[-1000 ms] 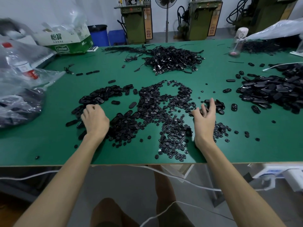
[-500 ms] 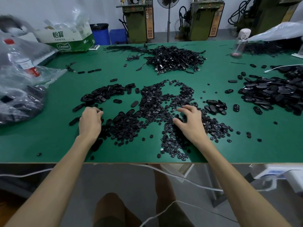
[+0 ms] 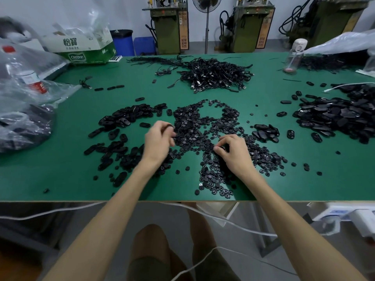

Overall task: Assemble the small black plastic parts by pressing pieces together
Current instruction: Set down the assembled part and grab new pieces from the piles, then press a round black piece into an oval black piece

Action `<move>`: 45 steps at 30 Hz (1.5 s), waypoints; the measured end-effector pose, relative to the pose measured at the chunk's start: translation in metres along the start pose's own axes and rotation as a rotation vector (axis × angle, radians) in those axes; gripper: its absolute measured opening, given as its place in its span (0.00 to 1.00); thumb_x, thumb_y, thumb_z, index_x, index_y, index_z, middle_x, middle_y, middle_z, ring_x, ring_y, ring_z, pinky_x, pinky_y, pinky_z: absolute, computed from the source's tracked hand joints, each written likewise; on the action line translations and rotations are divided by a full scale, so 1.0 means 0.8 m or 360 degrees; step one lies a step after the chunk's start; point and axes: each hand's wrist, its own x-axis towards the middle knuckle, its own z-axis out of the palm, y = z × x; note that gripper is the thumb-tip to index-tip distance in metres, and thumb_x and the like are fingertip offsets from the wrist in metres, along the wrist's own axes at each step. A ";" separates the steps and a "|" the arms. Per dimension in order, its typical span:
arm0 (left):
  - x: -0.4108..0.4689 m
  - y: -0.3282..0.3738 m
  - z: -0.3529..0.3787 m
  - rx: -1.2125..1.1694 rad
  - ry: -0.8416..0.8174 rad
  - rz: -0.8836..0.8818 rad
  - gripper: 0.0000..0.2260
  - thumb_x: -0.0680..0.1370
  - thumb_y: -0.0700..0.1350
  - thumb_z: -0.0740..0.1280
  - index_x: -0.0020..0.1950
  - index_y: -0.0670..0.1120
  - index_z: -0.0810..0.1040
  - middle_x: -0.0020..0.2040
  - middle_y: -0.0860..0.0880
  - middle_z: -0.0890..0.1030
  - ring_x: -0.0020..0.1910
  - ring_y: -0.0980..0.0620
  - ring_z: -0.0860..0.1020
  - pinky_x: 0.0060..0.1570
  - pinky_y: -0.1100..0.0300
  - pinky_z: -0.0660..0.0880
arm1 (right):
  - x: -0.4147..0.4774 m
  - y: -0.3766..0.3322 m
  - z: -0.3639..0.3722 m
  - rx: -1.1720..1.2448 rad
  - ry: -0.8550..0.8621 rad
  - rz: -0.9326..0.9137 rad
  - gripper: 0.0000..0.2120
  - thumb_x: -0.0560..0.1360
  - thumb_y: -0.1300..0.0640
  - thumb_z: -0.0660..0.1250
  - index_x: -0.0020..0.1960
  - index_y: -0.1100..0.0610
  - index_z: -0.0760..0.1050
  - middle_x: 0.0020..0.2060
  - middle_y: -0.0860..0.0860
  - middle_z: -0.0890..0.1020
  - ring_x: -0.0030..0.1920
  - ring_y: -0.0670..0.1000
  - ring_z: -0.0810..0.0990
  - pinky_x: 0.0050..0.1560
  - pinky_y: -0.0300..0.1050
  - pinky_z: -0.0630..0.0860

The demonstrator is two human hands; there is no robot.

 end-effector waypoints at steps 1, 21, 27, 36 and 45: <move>-0.003 0.007 0.016 -0.0109 -0.0076 -0.0047 0.06 0.86 0.39 0.60 0.59 0.44 0.76 0.49 0.46 0.81 0.37 0.59 0.79 0.36 0.64 0.76 | 0.000 0.000 0.000 0.0005 0.0003 0.0008 0.05 0.79 0.54 0.73 0.50 0.56 0.83 0.62 0.54 0.80 0.68 0.56 0.71 0.67 0.46 0.63; -0.029 0.009 0.100 -0.0596 -0.0137 -0.0049 0.09 0.84 0.36 0.65 0.61 0.42 0.81 0.49 0.44 0.84 0.41 0.50 0.86 0.31 0.63 0.76 | -0.011 0.001 -0.010 0.0556 0.0362 0.0051 0.02 0.83 0.56 0.67 0.52 0.54 0.78 0.45 0.45 0.81 0.46 0.41 0.77 0.46 0.31 0.70; -0.029 0.008 0.105 -0.0503 -0.0170 -0.0029 0.12 0.84 0.35 0.63 0.65 0.39 0.80 0.52 0.45 0.83 0.43 0.50 0.87 0.33 0.62 0.77 | -0.010 0.003 -0.009 0.0569 0.0324 0.0043 0.09 0.84 0.54 0.64 0.54 0.55 0.83 0.47 0.49 0.84 0.50 0.49 0.79 0.53 0.47 0.74; -0.030 0.006 0.102 -0.0690 -0.0103 -0.0078 0.10 0.82 0.36 0.69 0.61 0.43 0.83 0.48 0.44 0.86 0.41 0.48 0.86 0.34 0.62 0.78 | -0.014 0.002 -0.011 0.0685 0.0352 0.0068 0.08 0.82 0.49 0.68 0.47 0.51 0.80 0.39 0.47 0.84 0.41 0.48 0.82 0.45 0.43 0.77; -0.024 0.002 0.105 -0.0695 -0.0133 -0.0105 0.12 0.82 0.32 0.66 0.65 0.38 0.81 0.54 0.41 0.85 0.45 0.47 0.87 0.41 0.61 0.82 | -0.014 0.005 -0.014 0.0973 0.0294 0.0050 0.04 0.78 0.52 0.75 0.45 0.51 0.84 0.34 0.50 0.86 0.37 0.49 0.84 0.48 0.51 0.81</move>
